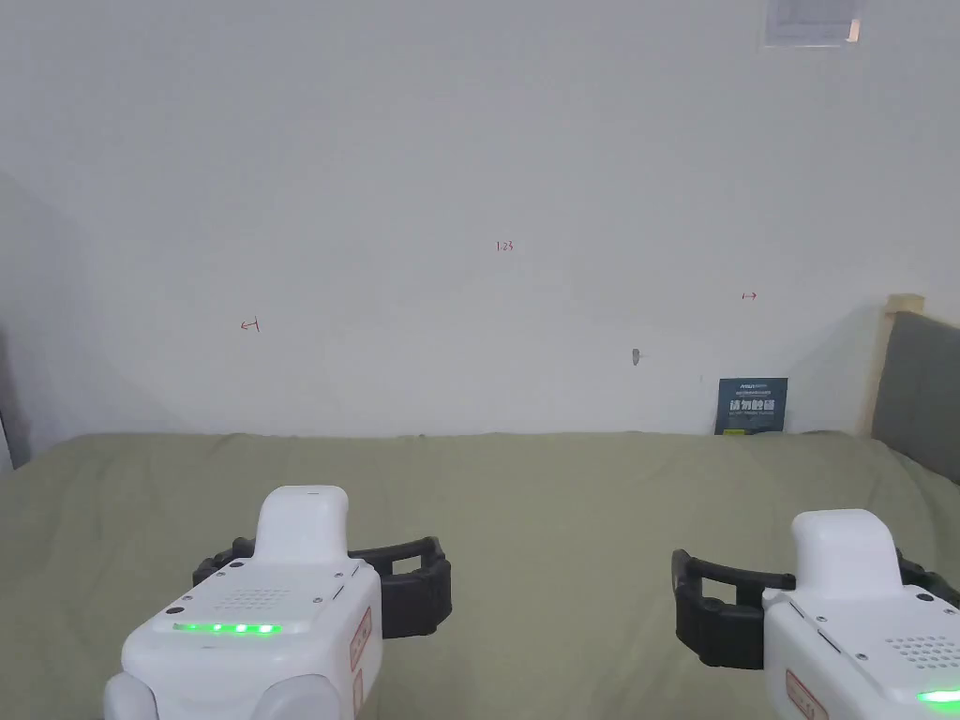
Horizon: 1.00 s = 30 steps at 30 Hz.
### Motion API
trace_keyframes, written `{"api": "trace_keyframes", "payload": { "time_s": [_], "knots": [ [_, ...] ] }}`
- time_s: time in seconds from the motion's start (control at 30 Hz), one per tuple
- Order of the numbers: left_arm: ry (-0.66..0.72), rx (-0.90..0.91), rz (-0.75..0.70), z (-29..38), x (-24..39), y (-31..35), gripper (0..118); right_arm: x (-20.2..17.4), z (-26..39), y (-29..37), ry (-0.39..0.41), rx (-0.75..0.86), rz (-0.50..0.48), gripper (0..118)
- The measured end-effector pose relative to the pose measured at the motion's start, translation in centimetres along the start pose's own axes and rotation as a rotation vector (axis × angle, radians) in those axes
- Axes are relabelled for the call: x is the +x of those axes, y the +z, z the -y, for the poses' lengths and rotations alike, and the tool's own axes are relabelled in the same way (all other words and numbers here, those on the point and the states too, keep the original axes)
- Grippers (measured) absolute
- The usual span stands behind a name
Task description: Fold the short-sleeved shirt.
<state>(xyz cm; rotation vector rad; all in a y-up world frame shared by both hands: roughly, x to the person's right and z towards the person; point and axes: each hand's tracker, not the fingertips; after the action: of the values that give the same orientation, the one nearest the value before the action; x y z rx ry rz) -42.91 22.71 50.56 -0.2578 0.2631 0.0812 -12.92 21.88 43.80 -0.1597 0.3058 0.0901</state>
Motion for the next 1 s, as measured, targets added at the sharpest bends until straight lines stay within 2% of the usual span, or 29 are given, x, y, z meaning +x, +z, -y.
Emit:
{"api": "trace_keyframes", "payload": {
  "time_s": [0.13, 0.2, 0.27, 0.37, 0.43, 0.7, 1.0],
  "knots": [
    [0.021, 0.005, -0.037, -0.2, 0.1, -0.3, 118, -0.3, 0.1, -0.2, 0.003, -0.007, -0.009, 118],
    [-0.02, -0.035, -0.078, -0.3, 0.3, -0.5, 118, -0.5, 0.1, -0.2, 0.008, -0.01, -0.01, 118],
    [-0.016, -0.02, -0.044, -0.3, 0.4, -0.5, 118, -0.6, 0.2, -0.3, 0.006, -0.01, -0.015, 118],
    [0.077, 0.022, 0.032, -0.7, 0.2, 0.2, 118, -0.6, 0.2, -0.6, -0.012, -0.018, -0.028, 118],
    [0.077, 0.006, 0.059, -0.8, 0.0, 0.1, 118, -0.7, 0.2, -0.6, -0.013, -0.016, -0.033, 118],
    [-0.04, 0.066, -0.125, -0.1, 1.1, -1.0, 118, -0.9, 0.5, -1.2, -0.025, -0.019, -0.034, 118],
    [-0.049, 0.054, -0.089, 0.7, 1.4, -1.1, 118, -1.0, 0.9, -1.4, -0.027, -0.025, -0.029, 118]
  ]
}}
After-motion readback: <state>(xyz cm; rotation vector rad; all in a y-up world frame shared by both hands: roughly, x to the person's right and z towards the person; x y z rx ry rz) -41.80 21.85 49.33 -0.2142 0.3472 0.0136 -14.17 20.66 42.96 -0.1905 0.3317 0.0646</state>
